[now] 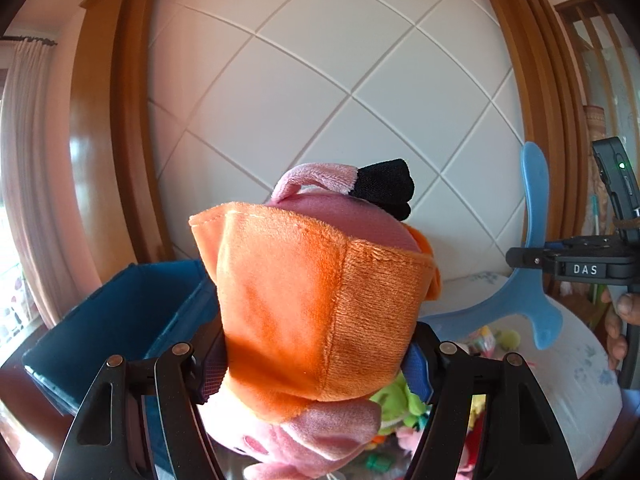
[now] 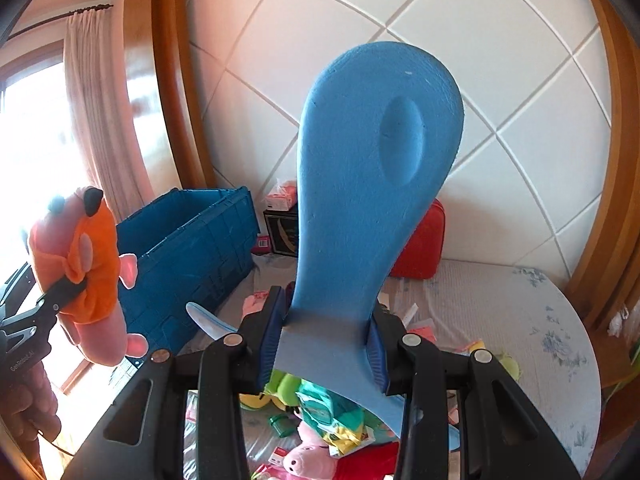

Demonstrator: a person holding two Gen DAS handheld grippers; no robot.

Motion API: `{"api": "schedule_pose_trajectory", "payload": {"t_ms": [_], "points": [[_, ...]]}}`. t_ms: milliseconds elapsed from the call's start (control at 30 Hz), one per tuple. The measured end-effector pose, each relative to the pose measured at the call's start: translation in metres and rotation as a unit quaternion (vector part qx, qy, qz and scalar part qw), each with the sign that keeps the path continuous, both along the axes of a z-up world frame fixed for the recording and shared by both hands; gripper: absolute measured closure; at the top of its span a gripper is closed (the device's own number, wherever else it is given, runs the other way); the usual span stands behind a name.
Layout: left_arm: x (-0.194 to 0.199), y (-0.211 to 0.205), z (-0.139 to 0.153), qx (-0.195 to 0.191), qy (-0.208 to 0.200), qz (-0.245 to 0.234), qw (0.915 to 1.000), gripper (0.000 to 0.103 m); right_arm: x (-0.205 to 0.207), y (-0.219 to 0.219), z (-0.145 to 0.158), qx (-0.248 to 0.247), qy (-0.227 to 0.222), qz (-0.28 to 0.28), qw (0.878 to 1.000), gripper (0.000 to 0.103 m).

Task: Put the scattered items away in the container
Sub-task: 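Carry the pig plush and blue paddle over the blue crate with both tools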

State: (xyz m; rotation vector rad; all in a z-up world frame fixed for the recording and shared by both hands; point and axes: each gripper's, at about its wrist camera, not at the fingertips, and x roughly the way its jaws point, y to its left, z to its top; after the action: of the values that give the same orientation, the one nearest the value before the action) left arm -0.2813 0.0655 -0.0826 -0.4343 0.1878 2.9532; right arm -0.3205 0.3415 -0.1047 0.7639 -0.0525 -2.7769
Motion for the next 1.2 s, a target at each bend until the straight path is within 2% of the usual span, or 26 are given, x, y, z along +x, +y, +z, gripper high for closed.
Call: {"api": "schedule_pose_trajectory", "payload": {"t_ms": [367, 567, 733, 1000, 1200], "points": [[-0.029, -0.164, 0.023, 0.003, 0.029, 0.025, 0.9992, 0.032, -0.031, -0.161, 0.009, 0.01, 0.018, 0.031, 0.999, 0.066], [-0.052, -0.257, 0.019, 0.009, 0.025, 0.052, 0.9983, 0.032, -0.063, -0.258, 0.015, 0.004, 0.018, 0.055, 0.998, 0.066], [-0.059, -0.316, 0.012, 0.01, 0.021, 0.07, 0.9973, 0.032, -0.086, -0.337, 0.021, -0.005, 0.013, 0.085, 0.996, 0.066], [-0.079, -0.363, 0.002, 0.014, 0.021, 0.092, 0.9955, 0.032, -0.121, -0.42, 0.043, 0.006, 0.03, 0.11, 0.993, 0.066], [-0.089, -0.385, 0.003, 0.013, 0.022, 0.106, 0.994, 0.032, -0.144, -0.458, 0.047, 0.012, 0.031, 0.121, 0.992, 0.066]]}}
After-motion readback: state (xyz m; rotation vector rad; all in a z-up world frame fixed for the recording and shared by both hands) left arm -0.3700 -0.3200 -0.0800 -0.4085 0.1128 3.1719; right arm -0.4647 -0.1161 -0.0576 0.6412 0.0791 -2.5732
